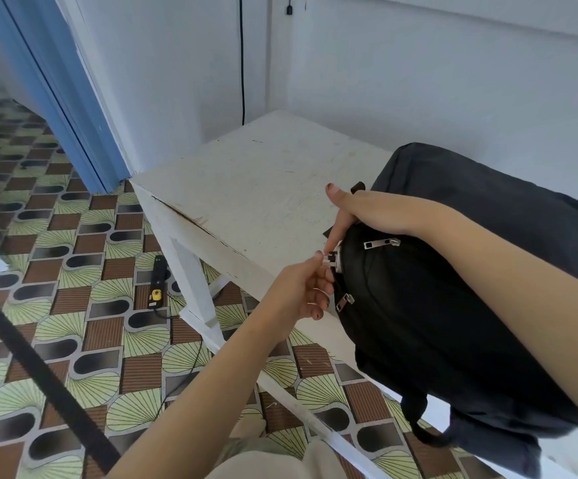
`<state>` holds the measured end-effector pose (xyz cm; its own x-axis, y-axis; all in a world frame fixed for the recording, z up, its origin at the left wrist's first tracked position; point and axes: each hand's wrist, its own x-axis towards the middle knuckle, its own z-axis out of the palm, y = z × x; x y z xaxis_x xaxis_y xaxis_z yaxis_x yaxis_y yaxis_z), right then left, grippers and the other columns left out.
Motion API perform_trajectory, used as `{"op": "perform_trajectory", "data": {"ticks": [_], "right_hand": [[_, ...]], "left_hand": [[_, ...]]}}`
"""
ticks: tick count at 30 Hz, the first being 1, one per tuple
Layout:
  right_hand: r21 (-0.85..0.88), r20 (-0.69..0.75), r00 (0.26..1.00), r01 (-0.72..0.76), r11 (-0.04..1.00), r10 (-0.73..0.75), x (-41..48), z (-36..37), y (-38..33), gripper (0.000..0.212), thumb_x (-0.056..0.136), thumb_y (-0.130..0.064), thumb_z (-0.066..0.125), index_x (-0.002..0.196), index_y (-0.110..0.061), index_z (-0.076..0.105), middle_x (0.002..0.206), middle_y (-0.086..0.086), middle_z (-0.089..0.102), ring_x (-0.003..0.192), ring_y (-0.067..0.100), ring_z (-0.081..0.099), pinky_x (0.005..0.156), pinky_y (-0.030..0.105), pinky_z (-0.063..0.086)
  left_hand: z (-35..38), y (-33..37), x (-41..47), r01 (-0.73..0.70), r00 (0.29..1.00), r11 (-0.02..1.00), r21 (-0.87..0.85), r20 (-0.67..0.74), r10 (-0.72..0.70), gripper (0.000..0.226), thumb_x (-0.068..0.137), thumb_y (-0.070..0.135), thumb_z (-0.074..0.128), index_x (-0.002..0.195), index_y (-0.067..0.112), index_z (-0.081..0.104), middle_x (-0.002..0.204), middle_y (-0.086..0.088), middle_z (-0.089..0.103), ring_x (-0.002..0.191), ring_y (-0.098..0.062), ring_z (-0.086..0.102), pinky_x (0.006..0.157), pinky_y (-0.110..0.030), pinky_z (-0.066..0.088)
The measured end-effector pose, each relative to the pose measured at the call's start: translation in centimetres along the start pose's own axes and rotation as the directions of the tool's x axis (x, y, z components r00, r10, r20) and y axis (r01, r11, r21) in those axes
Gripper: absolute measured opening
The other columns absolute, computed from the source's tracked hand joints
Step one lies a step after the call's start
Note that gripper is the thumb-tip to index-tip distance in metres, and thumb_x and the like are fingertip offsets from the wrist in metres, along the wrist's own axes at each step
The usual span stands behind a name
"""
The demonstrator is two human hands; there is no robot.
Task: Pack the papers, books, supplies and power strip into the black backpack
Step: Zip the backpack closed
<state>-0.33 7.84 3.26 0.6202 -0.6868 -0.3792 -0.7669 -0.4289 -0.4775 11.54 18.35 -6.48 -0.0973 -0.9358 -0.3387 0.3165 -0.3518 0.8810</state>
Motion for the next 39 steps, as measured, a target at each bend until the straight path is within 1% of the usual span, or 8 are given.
{"op": "perform_trajectory", "data": {"ticks": [3, 6, 10, 15, 20, 25, 32, 39], "right_hand": [[-0.023, 0.013, 1.000, -0.007, 1.000, 0.007, 0.1, 0.1, 0.0, 0.086, 0.092, -0.062, -0.001, 0.082, -0.031, 0.078, 0.110, -0.011, 0.066, 0.112, 0.009, 0.051, 0.111, 0.032, 0.023], [-0.061, 0.013, 1.000, 0.026, 0.998, -0.025, 0.3, 0.3, 0.0, 0.089, 0.091, -0.063, -0.003, 0.072, -0.033, 0.078, 0.092, -0.018, 0.069, 0.096, 0.002, 0.054, 0.114, 0.044, 0.020], [-0.138, 0.038, 0.998, 0.061, 0.989, -0.056, 0.4, 0.5, 0.1, 0.092, 0.090, -0.064, -0.007, 0.065, -0.034, 0.076, 0.077, -0.022, 0.068, 0.087, 0.001, 0.056, 0.114, 0.050, 0.016], [-0.227, 0.051, 0.998, 0.036, 0.973, -0.025, 0.3, 0.9, -0.1, 0.093, 0.089, -0.062, -0.008, 0.067, -0.032, 0.077, 0.088, -0.019, 0.064, 0.102, 0.003, 0.050, 0.115, 0.050, -0.003], [0.003, -0.044, 0.997, 0.063, 0.998, -0.062, -0.4, 0.4, 0.1, 0.084, 0.096, -0.057, 0.004, 0.076, -0.024, 0.078, 0.093, -0.009, 0.071, 0.098, 0.003, 0.058, 0.105, 0.030, 0.029], [0.044, -0.118, 0.989, 0.098, 0.994, -0.092, -1.1, 0.3, -0.4, 0.067, 0.098, -0.054, 0.015, 0.090, -0.025, 0.075, 0.108, -0.006, 0.069, 0.106, 0.008, 0.060, 0.105, 0.031, 0.034], [-0.493, -0.220, 0.937, 0.133, 0.860, -0.270, -4.6, 1.4, -2.4, 0.033, 0.090, -0.052, 0.044, 0.115, -0.036, 0.061, 0.132, -0.010, 0.050, 0.127, 0.006, 0.040, 0.113, 0.049, -0.011], [-0.729, -0.405, 0.842, -0.062, 0.682, -0.356, -8.7, 6.0, -2.4, 0.046, 0.077, -0.054, 0.054, 0.106, -0.021, 0.068, 0.120, 0.009, 0.062, 0.114, 0.028, 0.057, 0.109, 0.065, 0.004]], "left_hand": [[-0.3, 0.1, -0.1, -0.017, 0.999, 0.990, 0.138, 0.050, 0.010, 0.024, 0.091, 0.027, 0.057, 0.074, 0.009, 0.058, 0.059, 0.000, 0.056, 0.048, -0.012, 0.048, 0.044, -0.021, 0.039], [-0.5, 0.1, -0.4, -0.048, 0.995, 0.946, 0.319, 0.098, 0.017, 0.021, 0.090, 0.019, 0.060, 0.071, 0.009, 0.061, 0.058, 0.002, 0.060, 0.049, -0.009, 0.049, 0.046, -0.020, 0.041], [-1.0, -0.1, -0.8, -0.111, 0.992, 0.969, 0.221, 0.091, 0.093, 0.020, 0.091, 0.013, 0.057, 0.072, 0.006, 0.059, 0.057, 0.003, 0.058, 0.050, -0.008, 0.048, 0.047, -0.018, 0.040], [-0.8, -0.7, -1.3, -0.193, 0.981, 0.965, 0.176, 0.036, 0.189, 0.019, 0.090, 0.011, 0.057, 0.072, 0.006, 0.059, 0.054, 0.005, 0.057, 0.047, -0.009, 0.046, 0.046, -0.018, 0.040], [-0.9, -0.3, -1.2, -0.195, 0.978, 0.894, 0.404, 0.013, 0.208, 0.020, 0.090, 0.025, 0.059, 0.074, 0.013, 0.062, 0.056, 0.008, 0.061, 0.048, -0.008, 0.051, 0.048, -0.018, 0.045], [-1.1, -0.5, -2.0, -0.204, 0.977, 0.849, 0.488, 0.043, 0.210, 0.036, 0.071, 0.054, 0.070, 0.080, 0.020, 0.062, 0.069, 0.007, 0.065, 0.055, -0.006, 0.059, 0.052, -0.020, 0.050], [-1.1, -1.0, -2.5, -0.316, 0.912, 0.623, 0.716, 0.049, 0.407, 0.011, 0.077, 0.032, 0.073, 0.073, 0.034, 0.063, 0.070, 0.015, 0.065, 0.063, -0.003, 0.058, 0.061, -0.015, 0.047], [-1.3, -1.1, -3.0, -0.473, 0.843, 0.478, 0.740, 0.222, 0.489, 0.005, 0.086, 0.019, 0.057, 0.082, 0.019, 0.059, 0.072, 0.013, 0.061, 0.066, -0.009, 0.057, 0.058, -0.020, 0.047]]}}
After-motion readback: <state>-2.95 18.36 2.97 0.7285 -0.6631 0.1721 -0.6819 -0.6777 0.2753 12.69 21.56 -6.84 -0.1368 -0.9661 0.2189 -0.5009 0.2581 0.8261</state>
